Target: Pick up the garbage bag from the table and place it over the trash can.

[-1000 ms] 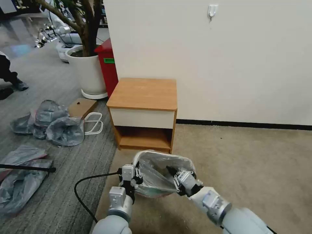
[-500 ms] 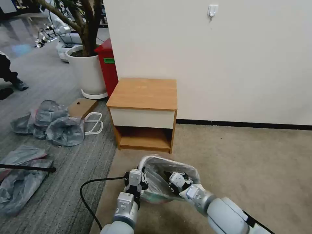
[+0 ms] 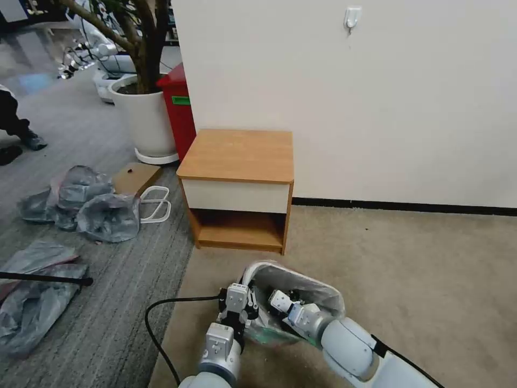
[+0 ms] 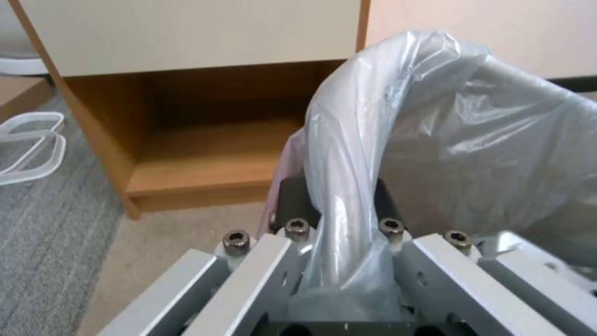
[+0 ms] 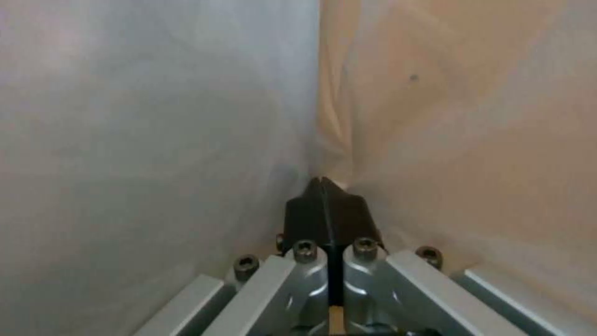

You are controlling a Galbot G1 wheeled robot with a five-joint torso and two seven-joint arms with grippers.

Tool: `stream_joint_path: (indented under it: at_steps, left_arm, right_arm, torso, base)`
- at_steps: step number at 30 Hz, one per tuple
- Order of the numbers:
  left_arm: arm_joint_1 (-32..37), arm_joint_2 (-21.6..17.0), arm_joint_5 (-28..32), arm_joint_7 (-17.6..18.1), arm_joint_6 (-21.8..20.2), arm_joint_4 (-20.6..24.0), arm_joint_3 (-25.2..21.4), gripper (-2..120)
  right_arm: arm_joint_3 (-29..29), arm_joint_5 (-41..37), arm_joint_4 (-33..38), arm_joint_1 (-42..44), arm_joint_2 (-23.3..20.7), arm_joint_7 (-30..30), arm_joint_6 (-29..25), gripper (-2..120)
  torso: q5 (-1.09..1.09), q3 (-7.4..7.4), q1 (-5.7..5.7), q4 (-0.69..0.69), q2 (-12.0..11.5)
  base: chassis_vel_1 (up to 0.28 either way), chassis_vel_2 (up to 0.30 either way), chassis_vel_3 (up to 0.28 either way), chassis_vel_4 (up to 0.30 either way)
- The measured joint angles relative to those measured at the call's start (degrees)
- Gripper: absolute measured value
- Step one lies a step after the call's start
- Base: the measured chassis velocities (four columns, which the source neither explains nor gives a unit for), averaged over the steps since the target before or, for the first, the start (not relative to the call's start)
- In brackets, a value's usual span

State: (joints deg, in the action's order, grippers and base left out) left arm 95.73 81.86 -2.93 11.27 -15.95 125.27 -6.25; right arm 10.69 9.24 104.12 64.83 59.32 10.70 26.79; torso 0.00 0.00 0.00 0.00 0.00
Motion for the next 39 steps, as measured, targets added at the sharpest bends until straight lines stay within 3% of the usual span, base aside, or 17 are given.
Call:
stream_joint_path:
  at_steps: [9, 12, 14, 17, 19, 22, 23, 27, 29, 32, 37, 39]
  left_arm:
    - [-2.08, 0.26, 4.60, 1.46, -1.29, -2.15, -2.61, 4]
    - [-3.64, 1.58, 8.17, 2.52, -2.23, -3.69, -4.74, 4]
    - [-4.00, 1.67, 9.28, 2.87, -2.52, -3.94, -5.29, 4]
    - [-5.59, 1.52, 17.27, 4.36, -4.28, -4.30, -7.40, 4]
    - [-5.84, 1.45, 19.04, 4.68, -4.99, -4.26, -7.83, 4]
    - [-6.92, 0.37, 30.29, 5.74, -9.20, -3.84, -10.71, 4]
    - [-6.92, 0.37, 30.29, 5.74, -9.20, -3.84, -10.71, 4]
    - [-7.35, -0.94, 43.14, 6.14, -14.87, -2.57, -14.14, 4]
    - [-7.42, -1.11, 43.67, 6.13, -15.60, -2.57, -14.55, 4]
    - [-7.27, -1.97, 44.34, 6.17, -17.77, -2.86, -15.06, 4]
    - [-7.28, -2.32, 44.10, 6.52, -18.25, -4.29, -14.84, 4]
    - [-7.25, -2.24, 43.83, 6.56, -18.26, -5.36, -14.92, 4]
  right_arm:
    - [-4.59, -2.02, 7.25, 4.45, -3.71, 0.08, -1.65, 0]
    - [-10.88, -6.60, 16.82, 11.03, -8.13, -0.32, -4.17, 0]
    - [-12.18, -7.63, 18.57, 12.39, -8.92, -0.59, -4.80, 0]
    - [-18.01, -11.02, 24.28, 18.48, -9.77, -1.73, -7.83, 0]
    - [-19.22, -11.53, 25.03, 19.62, -9.35, -1.93, -8.69, 0]
    - [-26.21, -15.77, 28.06, 25.30, -2.15, -4.95, -15.33, 0]
    - [-26.21, -15.77, 28.06, 25.30, -2.15, -4.95, -15.33, 0]
    - [-32.02, -20.06, 28.40, 30.07, 11.85, -4.47, -22.80, 14]
    - [-32.24, -20.51, 28.15, 30.69, 13.43, -4.22, -23.52, 17]
    - [-32.43, -21.10, 25.61, 31.93, 16.78, -2.11, -26.33, 32]
    - [-32.72, -22.10, 23.97, 32.25, 17.43, -1.07, -27.96, 43]
    - [-33.28, -23.13, 23.62, 32.68, 17.47, -0.51, -28.71, 54]
  torso:
    - [0.00, 0.00, 0.00, 0.00, 0.00]
    - [0.00, 0.00, 0.00, 0.00, 0.00]
    - [0.00, 0.00, 0.00, -0.01, 0.00]
    - [0.00, 0.00, 0.00, 0.01, 0.00]
    - [-0.01, 0.00, 0.00, 0.00, 0.00]
    - [-0.02, 0.00, 0.00, 0.00, 0.00]
    - [-0.02, 0.00, 0.00, 0.00, 0.00]
    - [-0.02, -0.01, 0.00, -0.02, 0.00]
    - [-0.02, -0.01, 0.00, -0.02, 0.00]
    - [-0.01, -0.01, 0.00, 0.00, 0.00]
    - [-0.01, -0.01, 0.00, 0.00, 0.00]
    - [0.00, 0.00, 0.00, 0.00, 0.00]
  base:
    - [0.000, 0.000, 0.000, 0.000]
    - [0.000, 0.000, 0.000, 0.000]
    - [0.000, 0.000, 0.000, 0.000]
    - [0.000, 0.000, 0.000, 0.000]
    - [0.000, 0.000, 0.000, 0.000]
    - [0.000, 0.000, 0.000, 0.000]
    - [0.000, 0.000, 0.000, 0.000]
    - [0.000, 0.000, 0.000, 0.000]
    - [0.000, 0.000, 0.000, 0.000]
    - [0.000, 0.000, 0.000, 0.000]
    - [0.000, 0.000, 0.000, 0.000]
    - [0.000, 0.000, 0.000, 0.000]
